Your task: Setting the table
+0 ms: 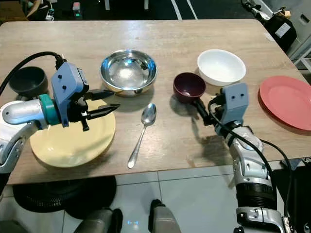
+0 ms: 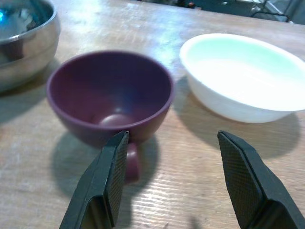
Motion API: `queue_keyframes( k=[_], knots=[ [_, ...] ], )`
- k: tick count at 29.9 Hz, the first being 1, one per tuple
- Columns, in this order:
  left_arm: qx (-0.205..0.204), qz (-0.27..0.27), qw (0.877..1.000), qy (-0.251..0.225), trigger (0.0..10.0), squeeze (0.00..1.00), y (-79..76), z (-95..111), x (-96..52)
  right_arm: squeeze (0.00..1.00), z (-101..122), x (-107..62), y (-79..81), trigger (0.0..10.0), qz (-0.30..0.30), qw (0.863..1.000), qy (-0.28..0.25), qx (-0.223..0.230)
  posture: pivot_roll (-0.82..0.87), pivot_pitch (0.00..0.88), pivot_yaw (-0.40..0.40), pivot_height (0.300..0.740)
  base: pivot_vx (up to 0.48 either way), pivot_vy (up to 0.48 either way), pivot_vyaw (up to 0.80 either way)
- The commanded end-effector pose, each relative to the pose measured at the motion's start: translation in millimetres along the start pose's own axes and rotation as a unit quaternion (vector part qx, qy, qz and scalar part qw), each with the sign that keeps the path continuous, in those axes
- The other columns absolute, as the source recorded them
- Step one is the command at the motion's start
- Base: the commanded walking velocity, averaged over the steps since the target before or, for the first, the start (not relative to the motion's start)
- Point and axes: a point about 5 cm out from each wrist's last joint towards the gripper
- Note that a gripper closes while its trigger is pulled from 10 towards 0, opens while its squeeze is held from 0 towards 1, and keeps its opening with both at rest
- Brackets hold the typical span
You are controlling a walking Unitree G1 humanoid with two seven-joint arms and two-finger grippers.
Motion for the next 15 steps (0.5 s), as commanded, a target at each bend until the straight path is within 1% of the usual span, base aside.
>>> queue_keyframes(
  k=[1, 2, 3, 4, 6, 7, 8, 9, 10, 11, 12, 13, 15],
  knots=[
    [-0.01, 0.003, 1.0, 0.002, 10.0, 0.0, -3.6, -4.5, 1.9, 0.0, 2.6, -10.9, -8.7, 10.0, -0.011, 1.0, -0.015, 0.016, 0.07, 0.083, 0.061, 0.74, 0.0, 0.0, 0.0],
    [-0.01, 0.003, 1.0, 0.002, 10.0, 0.0, -3.6, -4.5, 1.9, 0.0, 2.6, -10.9, -8.7, 10.0, -0.011, 1.0, -0.015, 0.016, 0.07, 0.083, 0.061, 0.74, 0.0, 0.0, 0.0],
    [-0.012, 0.007, 1.0, -0.001, 10.0, 0.0, -4.0, -4.5, 2.7, 0.0, 4.3, -14.9, -10.2, 10.0, -0.008, 0.999, -0.021, 0.024, 0.07, 0.083, 0.061, 0.74, 0.0, 0.0, 0.0],
    [-0.016, 0.013, 1.0, -0.004, 10.0, 0.0, -5.4, -4.9, 3.5, 0.0, 9.2, -21.5, -9.4, 10.0, 0.001, 0.998, -0.038, 0.041, 0.06, 0.084, 0.063, 0.74, 0.0, 0.0, 0.0],
    [-0.016, 0.013, 1.0, -0.004, 10.0, 0.0, -5.4, -4.9, 3.5, 0.0, 9.2, -21.5, -9.4, 10.0, 0.001, 0.998, -0.038, 0.041, 0.06, 0.084, 0.063, 0.74, 0.0, 0.0, 0.0],
    [-0.023, 0.02, 1.0, -0.007, 10.0, 0.0, -7.5, -5.5, 4.0, 0.0, 15.3, -29.3, -7.5, 10.0, 0.006, 0.996, -0.059, 0.06, 0.06, 0.086, 0.067, 0.74, 0.0, 0.0, 0.0],
    [-0.023, 0.02, 1.0, -0.007, 10.0, 0.0, -7.5, -5.5, 4.0, 0.0, 15.3, -29.3, -7.5, 10.0, 0.006, 0.996, -0.059, 0.06, 0.06, 0.086, 0.067, 0.74, 0.0, 0.0, 0.0],
    [-0.029, 0.029, 0.999, -0.011, 10.0, 0.0, -9.5, -6.5, 4.4, 0.0, 22.8, -37.7, -5.2, 10.0, 0.0, 0.993, -0.085, 0.087, 0.06, 0.087, 0.072, 0.74, 0.0, 0.0, 0.0],
    [-0.029, 0.029, 0.999, -0.011, 10.0, 0.0, -9.5, -6.5, 4.4, 0.0, 22.8, -37.7, -5.2, 10.0, 0.0, 0.993, -0.085, 0.087, 0.06, 0.087, 0.072, 0.74, 0.0, 0.0, 0.0],
    [-0.034, 0.04, 0.999, -0.014, 10.0, 0.0, -10.4, -7.3, 4.6, 0.0, 28.9, -44.7, -4.2, 10.0, -0.012, 0.988, -0.106, 0.108, 0.05, 0.087, 0.076, 0.74, 0.0, 0.0, 0.0],
    [-0.034, 0.04, 0.999, -0.014, 10.0, 0.0, -10.4, -7.3, 4.6, 0.0, 28.9, -44.7, -4.2, 10.0, -0.012, 0.988, -0.106, 0.108, 0.05, 0.087, 0.076, 0.74, 0.0, 0.0, 0.0],
    [-0.041, 0.063, 0.997, -0.023, 10.0, 0.0, -8.4, -7.1, 5.9, 0.0, 32.6, -48.7, -8.1, 10.0, -0.058, 0.981, -0.124, 0.14, 0.05, 0.084, 0.082, 0.74, 0.0, 0.0, 0.0],
    [-0.041, 0.063, 0.997, -0.023, 10.0, 0.0, -8.4, -7.1, 5.9, 0.0, 32.6, -48.7, -8.1, 10.0, -0.058, 0.981, -0.124, 0.14, 0.05, 0.084, 0.082, 0.74, 0.0, 0.0, 0.0]
  ],
)
Point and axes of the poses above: a point about 5 cm out from each wrist's last joint towards the gripper, its own x axis pointing out of the wrist towards the gripper, its own z axis along the axis of the wrist's last joint, y = z × x, and after that the axes turned 14 degrees about -x, right-handed
